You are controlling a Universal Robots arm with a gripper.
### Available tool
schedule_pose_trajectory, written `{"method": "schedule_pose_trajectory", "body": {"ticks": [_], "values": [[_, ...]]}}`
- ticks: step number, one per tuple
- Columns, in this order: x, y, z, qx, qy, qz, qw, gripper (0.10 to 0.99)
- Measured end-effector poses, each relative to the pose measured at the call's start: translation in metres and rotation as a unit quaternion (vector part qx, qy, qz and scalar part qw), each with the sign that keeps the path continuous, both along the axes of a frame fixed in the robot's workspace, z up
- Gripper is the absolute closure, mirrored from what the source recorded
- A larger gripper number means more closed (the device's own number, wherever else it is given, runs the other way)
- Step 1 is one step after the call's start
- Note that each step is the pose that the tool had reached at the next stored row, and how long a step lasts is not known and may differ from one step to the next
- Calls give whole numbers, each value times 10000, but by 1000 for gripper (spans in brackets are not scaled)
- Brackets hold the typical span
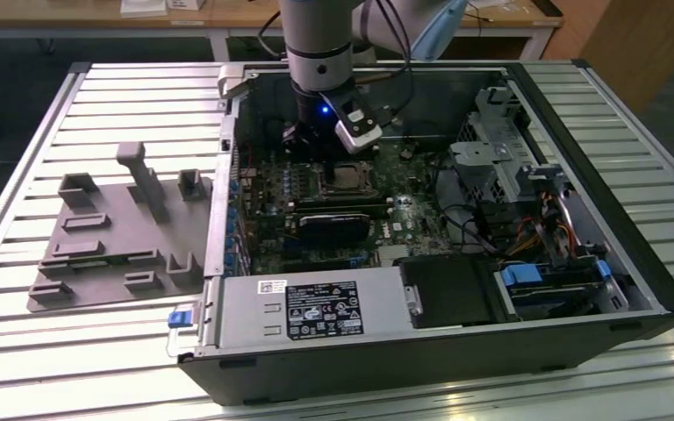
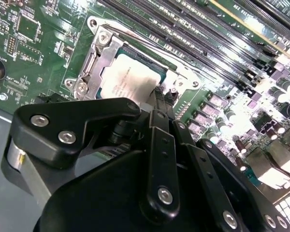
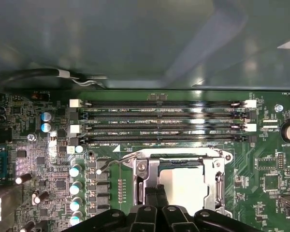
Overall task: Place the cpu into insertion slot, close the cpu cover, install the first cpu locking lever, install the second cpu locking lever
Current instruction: 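Close the cpu cover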
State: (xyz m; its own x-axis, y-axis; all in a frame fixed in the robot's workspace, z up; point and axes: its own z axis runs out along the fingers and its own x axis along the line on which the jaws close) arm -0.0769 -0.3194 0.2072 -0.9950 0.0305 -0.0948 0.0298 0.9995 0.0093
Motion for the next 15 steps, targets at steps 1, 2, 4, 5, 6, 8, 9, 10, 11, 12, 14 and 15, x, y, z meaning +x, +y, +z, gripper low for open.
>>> {"method": "schedule_pose_trajectory", "body": {"ticks": [1,2,4,5,6,8,9,10,11,12,14,15], "values": [[0,0,0,0,0,0,10000,984],[0,0,0,1,0,0,10000,984],[2,0,2,-1,1,0,10000,984],[10,0,3,-2,2,0,10000,984],[22,0,3,-1,1,0,10000,984],[58,0,2,-1,1,0,10000,984],[79,0,2,-1,1,0,10000,984],[100,0,2,-1,1,0,10000,984],[121,0,2,-1,1,0,10000,984],[140,-1,2,-1,1,0,10000,984],[176,0,2,-1,1,0,10000,984],[190,0,2,-1,1,0,10000,984]]}}
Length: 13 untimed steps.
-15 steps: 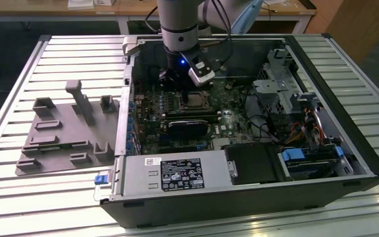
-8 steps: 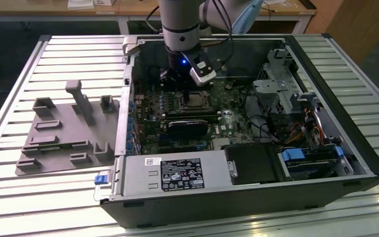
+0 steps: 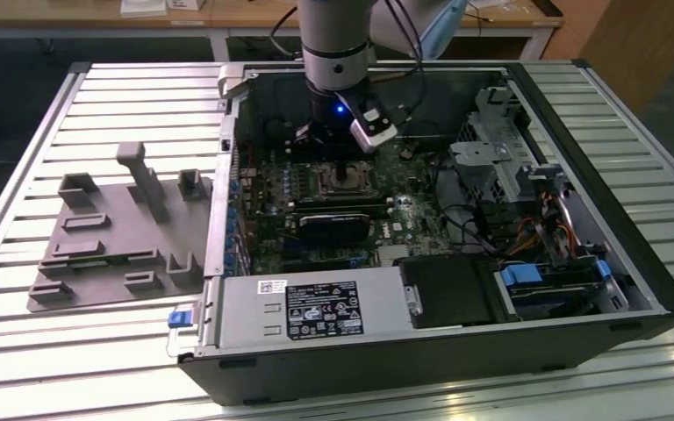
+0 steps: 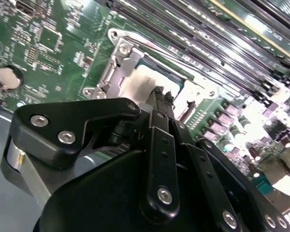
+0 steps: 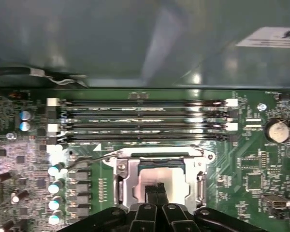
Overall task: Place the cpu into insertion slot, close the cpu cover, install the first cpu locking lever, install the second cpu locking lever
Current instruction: 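Close the cpu cover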
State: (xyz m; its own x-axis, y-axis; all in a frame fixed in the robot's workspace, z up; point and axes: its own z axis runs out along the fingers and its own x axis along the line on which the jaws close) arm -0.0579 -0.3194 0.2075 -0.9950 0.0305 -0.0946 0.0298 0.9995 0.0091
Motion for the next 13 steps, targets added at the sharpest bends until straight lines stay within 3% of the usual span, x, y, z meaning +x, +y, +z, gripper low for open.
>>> {"method": "schedule_pose_trajectory", "body": {"ticks": [6,13], "values": [[15,0,17,-1,0,0,10000,984],[15,0,137,0,-5,0,10000,984]]}}
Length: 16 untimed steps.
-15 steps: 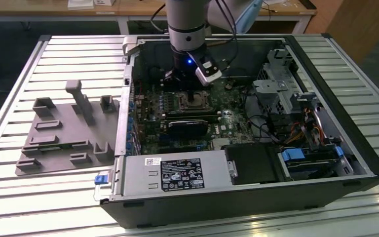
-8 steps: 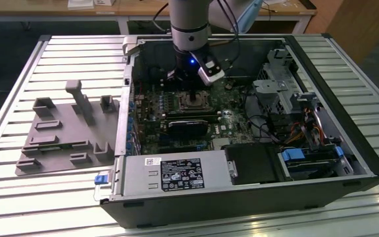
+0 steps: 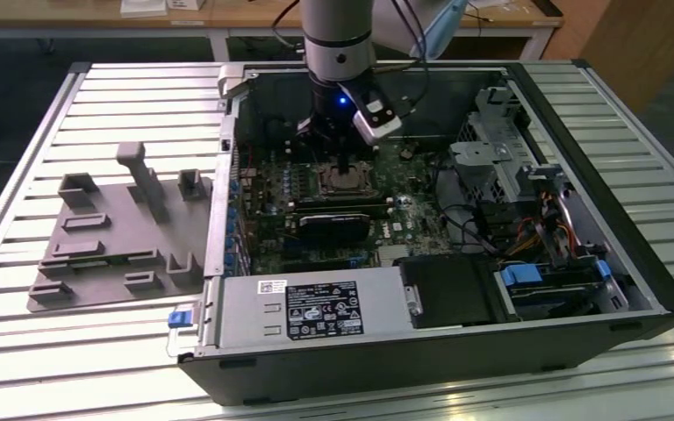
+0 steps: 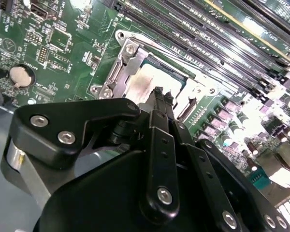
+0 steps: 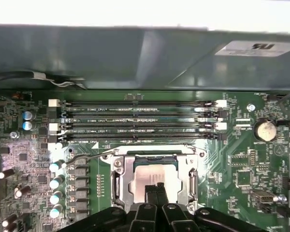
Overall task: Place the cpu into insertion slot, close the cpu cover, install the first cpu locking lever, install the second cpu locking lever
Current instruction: 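Close the cpu cover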
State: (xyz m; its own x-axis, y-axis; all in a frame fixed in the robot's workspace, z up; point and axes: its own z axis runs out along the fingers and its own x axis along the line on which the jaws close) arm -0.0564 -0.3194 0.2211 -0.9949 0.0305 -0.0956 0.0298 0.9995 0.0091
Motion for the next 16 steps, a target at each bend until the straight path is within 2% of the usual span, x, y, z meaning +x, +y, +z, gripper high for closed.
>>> {"method": "schedule_pose_trajectory", "body": {"ticks": [11,16], "values": [[0,0,191,0,-34,-21,10000,984],[0,0,249,0,-49,-48,10000,984]]}}
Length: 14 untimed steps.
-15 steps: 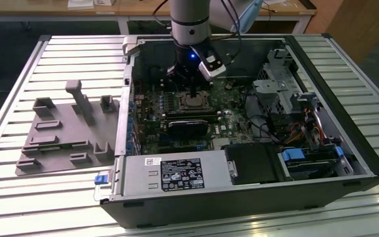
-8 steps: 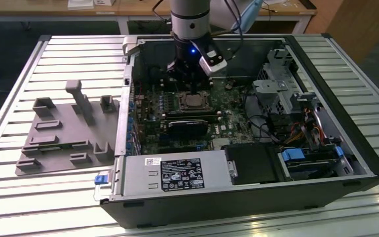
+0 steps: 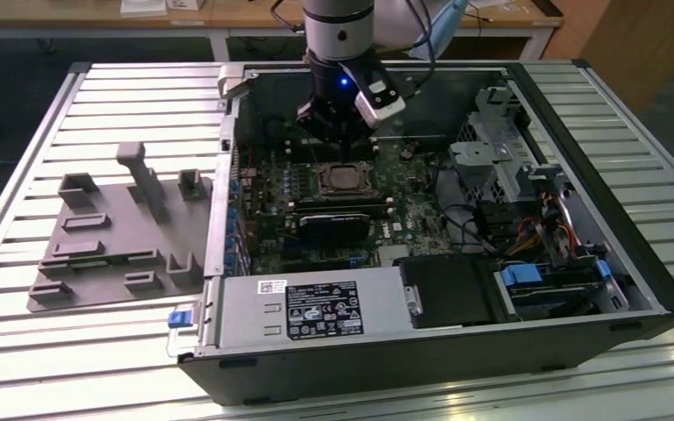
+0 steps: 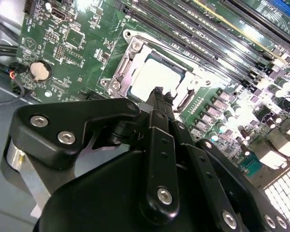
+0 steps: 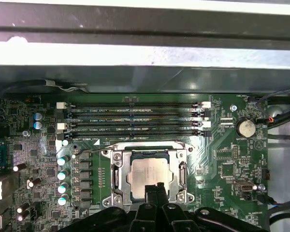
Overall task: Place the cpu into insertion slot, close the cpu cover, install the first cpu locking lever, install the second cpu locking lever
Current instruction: 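Close the cpu cover, then install the first cpu locking lever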
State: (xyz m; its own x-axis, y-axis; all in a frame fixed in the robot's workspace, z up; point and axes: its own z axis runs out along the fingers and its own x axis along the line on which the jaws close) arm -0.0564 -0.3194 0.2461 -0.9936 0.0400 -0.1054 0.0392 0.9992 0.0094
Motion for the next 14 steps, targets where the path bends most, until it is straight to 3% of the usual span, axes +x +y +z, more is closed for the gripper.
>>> {"method": "schedule_pose_trajectory", "body": {"ticks": [14], "values": [[0,0,2,0,-1,-9,10000,984]]}}
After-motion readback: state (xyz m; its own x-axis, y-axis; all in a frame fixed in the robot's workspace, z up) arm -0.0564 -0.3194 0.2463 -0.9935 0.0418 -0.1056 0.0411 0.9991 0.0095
